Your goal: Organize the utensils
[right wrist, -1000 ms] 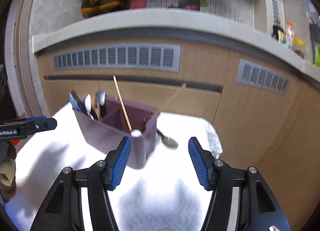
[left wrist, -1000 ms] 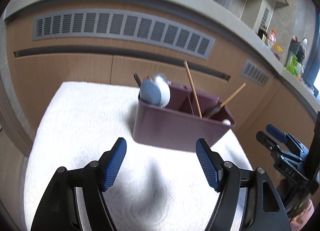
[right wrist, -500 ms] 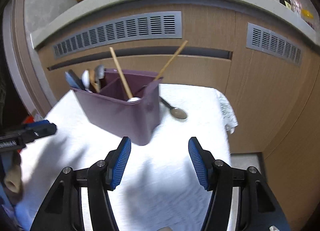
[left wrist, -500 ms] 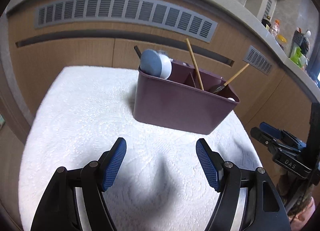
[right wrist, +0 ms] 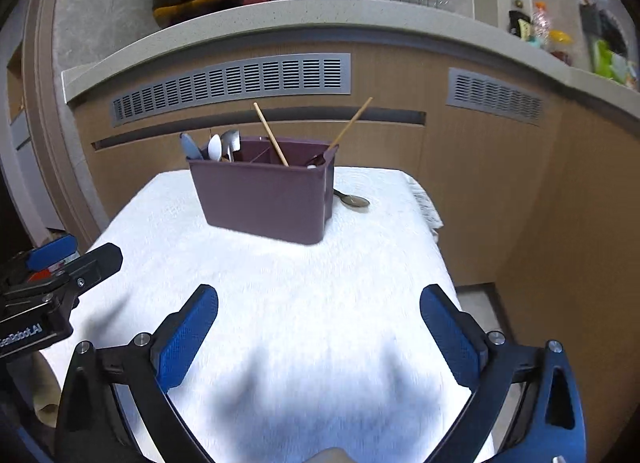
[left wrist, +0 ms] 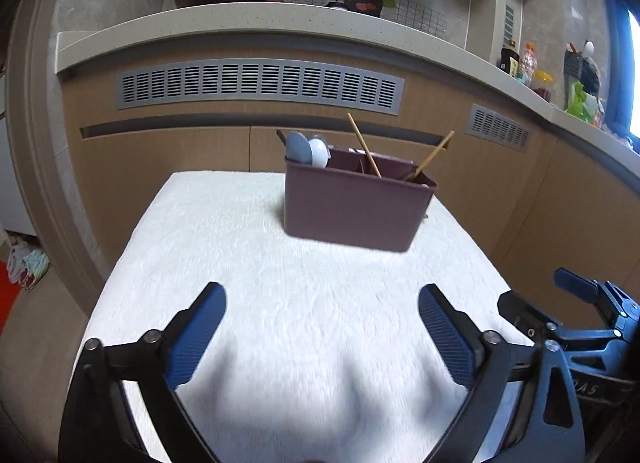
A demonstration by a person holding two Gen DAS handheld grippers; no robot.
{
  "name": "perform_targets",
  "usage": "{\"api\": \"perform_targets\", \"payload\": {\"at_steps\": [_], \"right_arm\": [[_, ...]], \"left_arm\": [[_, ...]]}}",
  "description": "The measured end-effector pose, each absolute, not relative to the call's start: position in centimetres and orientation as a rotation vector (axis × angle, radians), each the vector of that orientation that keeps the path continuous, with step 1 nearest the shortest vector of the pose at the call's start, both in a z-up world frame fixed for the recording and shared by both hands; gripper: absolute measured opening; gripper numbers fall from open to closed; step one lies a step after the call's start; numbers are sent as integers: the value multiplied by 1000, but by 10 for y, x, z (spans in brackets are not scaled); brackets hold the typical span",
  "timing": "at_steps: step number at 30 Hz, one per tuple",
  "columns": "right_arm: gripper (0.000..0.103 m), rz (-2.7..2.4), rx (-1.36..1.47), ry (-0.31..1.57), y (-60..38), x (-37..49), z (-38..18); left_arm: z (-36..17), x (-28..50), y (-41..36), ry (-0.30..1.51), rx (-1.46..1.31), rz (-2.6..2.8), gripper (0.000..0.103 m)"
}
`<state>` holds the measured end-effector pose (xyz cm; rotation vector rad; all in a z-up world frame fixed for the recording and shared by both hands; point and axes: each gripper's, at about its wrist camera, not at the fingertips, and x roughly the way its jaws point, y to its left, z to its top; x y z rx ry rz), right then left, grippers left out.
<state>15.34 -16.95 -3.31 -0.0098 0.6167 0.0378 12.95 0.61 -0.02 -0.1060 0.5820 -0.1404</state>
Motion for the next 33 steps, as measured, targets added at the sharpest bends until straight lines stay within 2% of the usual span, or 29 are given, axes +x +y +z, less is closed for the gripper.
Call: {"api": "perform_targets", "payload": {"at_steps": [9,33], "right_arm": [[102,-2,16,566,-177,120,-26],[102,1,11,540,-181,114,-21]], "left_arm": [[7,96,2,549,-43,-50,103],[4,96,-3,576,-31,-54,103]]}}
